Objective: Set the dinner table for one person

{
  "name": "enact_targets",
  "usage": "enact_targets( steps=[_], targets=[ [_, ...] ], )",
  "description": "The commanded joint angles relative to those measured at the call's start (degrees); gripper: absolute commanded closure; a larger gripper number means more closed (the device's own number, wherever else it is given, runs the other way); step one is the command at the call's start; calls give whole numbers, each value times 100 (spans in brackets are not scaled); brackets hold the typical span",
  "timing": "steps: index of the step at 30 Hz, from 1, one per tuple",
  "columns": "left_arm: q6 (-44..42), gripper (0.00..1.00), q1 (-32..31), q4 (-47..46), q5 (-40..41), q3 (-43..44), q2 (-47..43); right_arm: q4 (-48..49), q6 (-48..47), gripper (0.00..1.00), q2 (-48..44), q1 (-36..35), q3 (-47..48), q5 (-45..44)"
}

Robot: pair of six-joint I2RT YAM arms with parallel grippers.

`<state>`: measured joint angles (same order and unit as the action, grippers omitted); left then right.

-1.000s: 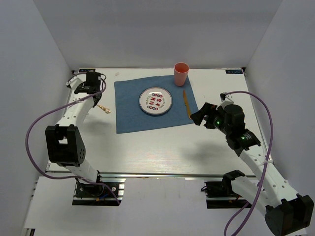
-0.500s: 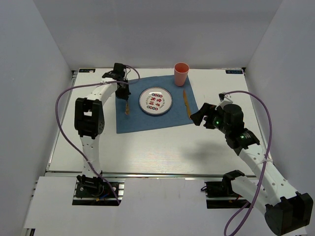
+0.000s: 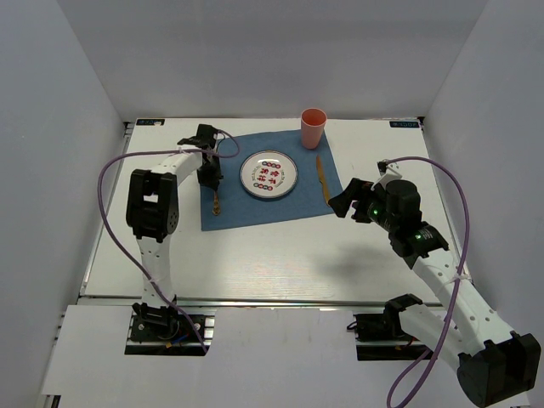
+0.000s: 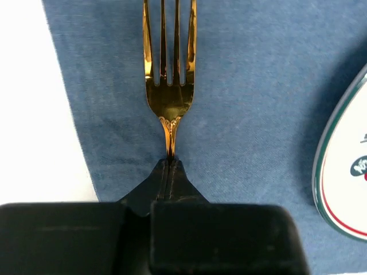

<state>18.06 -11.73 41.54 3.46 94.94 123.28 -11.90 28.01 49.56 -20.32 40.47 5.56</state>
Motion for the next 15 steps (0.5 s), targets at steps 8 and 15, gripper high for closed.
enact_targets(
  steps=[8, 15],
  targets=[
    [365, 100, 4, -261, 383, -309, -560, 109, -138, 11, 1, 19, 84, 50],
    [338, 100, 4, -251, 278, -248, -534, 118, -129, 11, 27, 1, 102, 103]
  ],
)
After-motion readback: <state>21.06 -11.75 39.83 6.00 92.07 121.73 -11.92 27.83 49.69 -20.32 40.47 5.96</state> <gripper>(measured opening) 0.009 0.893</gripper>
